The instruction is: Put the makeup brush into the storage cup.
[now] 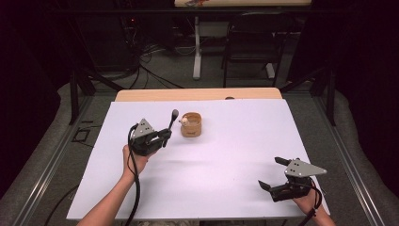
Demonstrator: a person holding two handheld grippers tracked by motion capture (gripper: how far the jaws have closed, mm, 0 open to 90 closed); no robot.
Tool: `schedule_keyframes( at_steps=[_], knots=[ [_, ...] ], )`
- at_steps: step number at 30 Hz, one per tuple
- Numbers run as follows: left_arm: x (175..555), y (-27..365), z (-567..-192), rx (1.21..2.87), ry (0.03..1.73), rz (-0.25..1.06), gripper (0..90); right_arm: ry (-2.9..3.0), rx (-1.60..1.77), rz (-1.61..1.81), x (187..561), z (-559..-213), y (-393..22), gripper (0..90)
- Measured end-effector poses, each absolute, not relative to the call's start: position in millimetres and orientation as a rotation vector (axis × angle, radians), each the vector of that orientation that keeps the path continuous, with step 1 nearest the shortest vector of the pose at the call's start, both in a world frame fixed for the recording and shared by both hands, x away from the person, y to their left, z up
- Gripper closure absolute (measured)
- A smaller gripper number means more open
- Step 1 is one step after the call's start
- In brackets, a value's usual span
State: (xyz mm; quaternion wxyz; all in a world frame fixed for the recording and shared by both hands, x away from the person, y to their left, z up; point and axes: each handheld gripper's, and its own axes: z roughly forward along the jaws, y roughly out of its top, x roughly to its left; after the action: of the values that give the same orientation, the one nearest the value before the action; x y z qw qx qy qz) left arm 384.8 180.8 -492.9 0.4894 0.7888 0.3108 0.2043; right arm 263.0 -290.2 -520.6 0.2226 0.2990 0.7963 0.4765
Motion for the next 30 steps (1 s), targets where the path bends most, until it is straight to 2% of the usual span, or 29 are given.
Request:
schedule_keyframes(
  at_steps=[30],
  knots=[
    [422,159,-464,1.819,0.805,0.579,79.4,2.196,0.841,1.301,264,-521,-291,0.0]
  ],
)
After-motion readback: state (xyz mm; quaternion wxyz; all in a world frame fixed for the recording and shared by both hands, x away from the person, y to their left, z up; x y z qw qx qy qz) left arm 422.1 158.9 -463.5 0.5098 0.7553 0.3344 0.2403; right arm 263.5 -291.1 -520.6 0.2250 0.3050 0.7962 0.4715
